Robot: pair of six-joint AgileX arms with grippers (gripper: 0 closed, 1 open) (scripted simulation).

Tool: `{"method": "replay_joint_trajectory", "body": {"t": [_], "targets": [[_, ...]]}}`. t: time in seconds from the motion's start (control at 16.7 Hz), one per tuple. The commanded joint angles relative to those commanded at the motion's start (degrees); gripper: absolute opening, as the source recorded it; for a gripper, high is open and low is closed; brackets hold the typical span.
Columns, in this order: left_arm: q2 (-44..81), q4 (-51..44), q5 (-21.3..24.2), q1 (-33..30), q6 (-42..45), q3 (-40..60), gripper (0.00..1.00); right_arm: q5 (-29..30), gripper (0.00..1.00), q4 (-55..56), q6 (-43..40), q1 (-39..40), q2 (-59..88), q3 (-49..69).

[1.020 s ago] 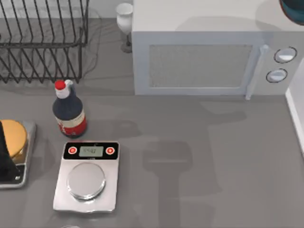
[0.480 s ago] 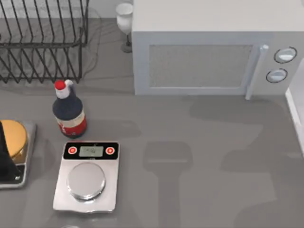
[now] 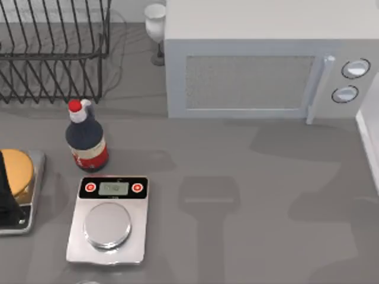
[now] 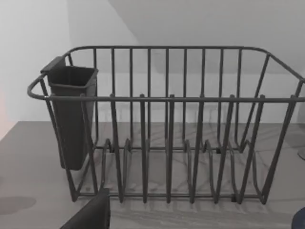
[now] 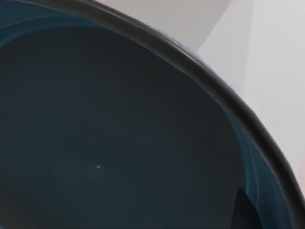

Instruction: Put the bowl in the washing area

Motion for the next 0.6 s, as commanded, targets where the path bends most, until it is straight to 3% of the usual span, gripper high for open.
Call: {"method": "replay_joint_trajectory", "body": {"t": [0.3,0.6], "targets": [[0.0,0.0,0.0,0.0,0.0,0.0,1.0,-0.11,0.0,9.63,0.0,-0.43,9.29,-1.02],[0.0,0.0,0.0,0.0,0.0,0.0,1.0,-0.01,0.0,31.79,-0.36,-0.67,27.5,-3.58]]}}
